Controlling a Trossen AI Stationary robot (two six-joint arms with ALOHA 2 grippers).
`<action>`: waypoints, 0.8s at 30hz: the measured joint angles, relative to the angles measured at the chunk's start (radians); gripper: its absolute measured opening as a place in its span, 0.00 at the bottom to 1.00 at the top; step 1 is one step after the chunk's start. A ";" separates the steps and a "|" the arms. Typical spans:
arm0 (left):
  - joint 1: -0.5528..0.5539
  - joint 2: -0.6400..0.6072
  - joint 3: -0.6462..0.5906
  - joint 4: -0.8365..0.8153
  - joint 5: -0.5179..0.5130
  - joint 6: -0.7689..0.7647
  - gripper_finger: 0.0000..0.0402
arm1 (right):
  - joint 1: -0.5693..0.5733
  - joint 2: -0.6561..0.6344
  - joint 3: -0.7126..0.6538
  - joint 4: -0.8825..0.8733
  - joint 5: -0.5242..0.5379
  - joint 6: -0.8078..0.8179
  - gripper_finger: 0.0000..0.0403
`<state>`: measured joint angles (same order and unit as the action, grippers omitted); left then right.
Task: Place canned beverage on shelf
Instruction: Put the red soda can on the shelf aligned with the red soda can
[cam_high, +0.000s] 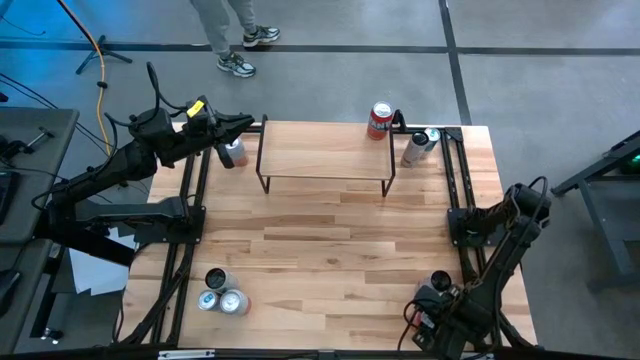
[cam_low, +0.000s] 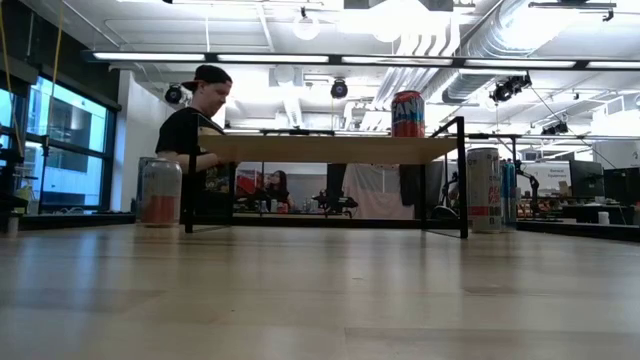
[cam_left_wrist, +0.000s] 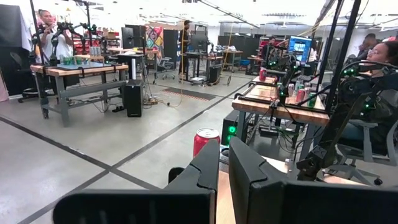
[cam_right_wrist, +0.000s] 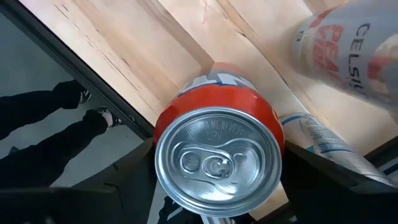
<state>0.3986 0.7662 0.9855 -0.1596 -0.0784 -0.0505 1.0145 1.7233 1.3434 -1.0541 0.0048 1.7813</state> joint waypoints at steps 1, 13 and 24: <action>0.000 0.000 0.000 0.000 0.000 0.000 0.00 | 0.000 0.000 0.000 0.001 -0.002 0.000 0.68; 0.000 0.000 0.000 0.001 0.000 0.000 0.00 | 0.000 0.009 0.109 -0.087 0.017 -0.033 0.68; 0.000 0.000 0.000 0.000 0.000 0.000 0.00 | -0.039 0.005 0.339 -0.140 0.014 -0.242 0.68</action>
<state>0.3985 0.7662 0.9855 -0.1592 -0.0788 -0.0502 0.9758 1.7287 1.6827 -1.1937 0.0193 1.5390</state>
